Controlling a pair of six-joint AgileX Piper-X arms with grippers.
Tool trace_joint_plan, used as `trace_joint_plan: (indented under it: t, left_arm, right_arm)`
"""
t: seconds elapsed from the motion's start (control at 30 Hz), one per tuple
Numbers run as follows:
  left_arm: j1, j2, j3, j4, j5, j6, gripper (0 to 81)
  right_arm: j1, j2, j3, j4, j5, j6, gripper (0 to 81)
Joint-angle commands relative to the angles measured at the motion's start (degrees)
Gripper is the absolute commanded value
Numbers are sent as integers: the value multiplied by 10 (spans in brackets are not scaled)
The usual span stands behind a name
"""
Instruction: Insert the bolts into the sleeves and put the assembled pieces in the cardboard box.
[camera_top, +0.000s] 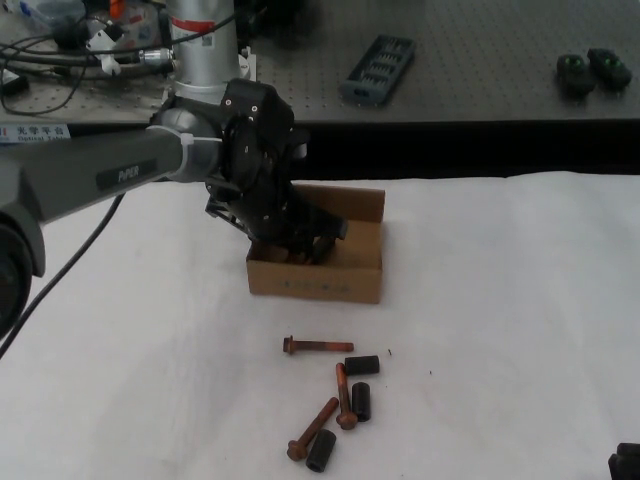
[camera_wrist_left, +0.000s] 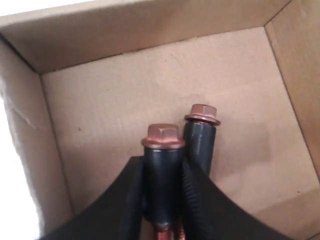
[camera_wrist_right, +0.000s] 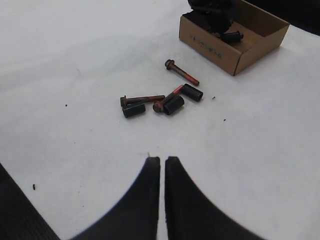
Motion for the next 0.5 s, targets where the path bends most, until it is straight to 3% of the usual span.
trace_joint_plan:
  t: [0.0,0.13,0.33,0.47]
  left_arm:
    - [2,6,-5,-2,-2,8,43]
    - [2,6,-5,-2,-2,8,94]
    - [2,6,-5,-2,-2,3,266]
    - [2,6,-5,1,-2,0,273]
  right_arm:
    - [0,-5,-2,-1,0,2,37]
    - [0,-5,-2,-1,0,2,37]
    - [0,-5,-2,-1,0,2,37]
    - [0,-5,-2,-1,0,2,37]
